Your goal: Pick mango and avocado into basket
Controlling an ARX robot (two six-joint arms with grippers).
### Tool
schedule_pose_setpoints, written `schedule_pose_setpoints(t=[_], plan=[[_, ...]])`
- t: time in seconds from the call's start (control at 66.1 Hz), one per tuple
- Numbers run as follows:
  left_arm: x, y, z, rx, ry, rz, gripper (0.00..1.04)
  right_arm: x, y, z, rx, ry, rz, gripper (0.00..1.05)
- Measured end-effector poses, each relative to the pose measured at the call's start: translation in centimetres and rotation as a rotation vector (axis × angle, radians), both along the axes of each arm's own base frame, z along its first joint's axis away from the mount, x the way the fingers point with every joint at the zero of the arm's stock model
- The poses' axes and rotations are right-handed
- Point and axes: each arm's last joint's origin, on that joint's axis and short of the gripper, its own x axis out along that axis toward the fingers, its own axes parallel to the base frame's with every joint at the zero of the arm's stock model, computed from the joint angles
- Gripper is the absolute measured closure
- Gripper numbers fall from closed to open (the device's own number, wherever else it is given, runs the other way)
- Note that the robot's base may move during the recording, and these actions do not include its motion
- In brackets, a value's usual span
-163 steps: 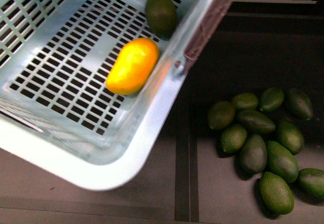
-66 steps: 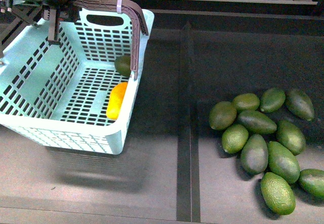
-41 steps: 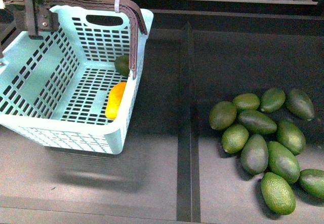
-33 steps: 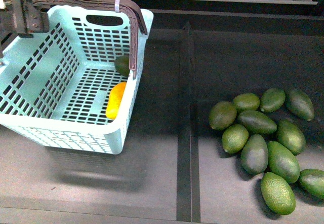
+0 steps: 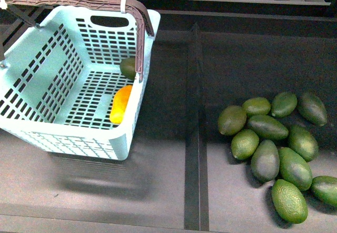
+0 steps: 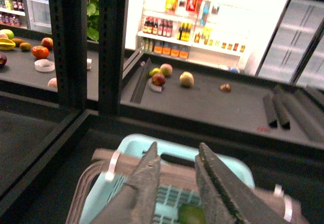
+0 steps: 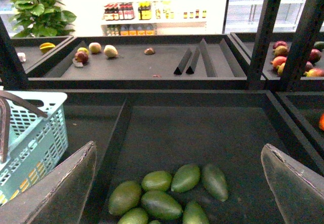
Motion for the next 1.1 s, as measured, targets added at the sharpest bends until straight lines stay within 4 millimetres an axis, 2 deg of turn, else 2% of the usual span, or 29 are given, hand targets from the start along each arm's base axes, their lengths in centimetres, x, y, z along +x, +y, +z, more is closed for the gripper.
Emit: schedule_pose_setpoints(t=[0.076,0.091,0.318,0.454,0.892,1.104], plan=[[-2.2,0.5,-1.1,0.059,0.045,-0.008,1.02,0.0,0.0,0.0,0.000,0.000,0.000,0.09],[-2.4,0.5,-1.1,0.061,0.045,-0.008,1.03,0.0,0.0,0.0,0.000,0.000,0.000,0.09],[-7.0,2.0,-0.8,0.093,0.034,-0.020,1.03,0.0,0.0,0.0,0.000,0.000,0.000,0.09],[-9.0,2.5,-0.7,0.094,0.033,-0.002,1.03,0.0,0.0,0.0,0.000,0.000,0.000,0.09],[-13.4,2.5,-0.5,0.096,0.031,-0.003,1.03,0.0,0.0,0.0,0.000,0.000,0.000,0.09],[-14.6,2.5,0.0,0.098,0.016,-0.003,1.03,0.0,0.0,0.0,0.000,0.000,0.000,0.09]])
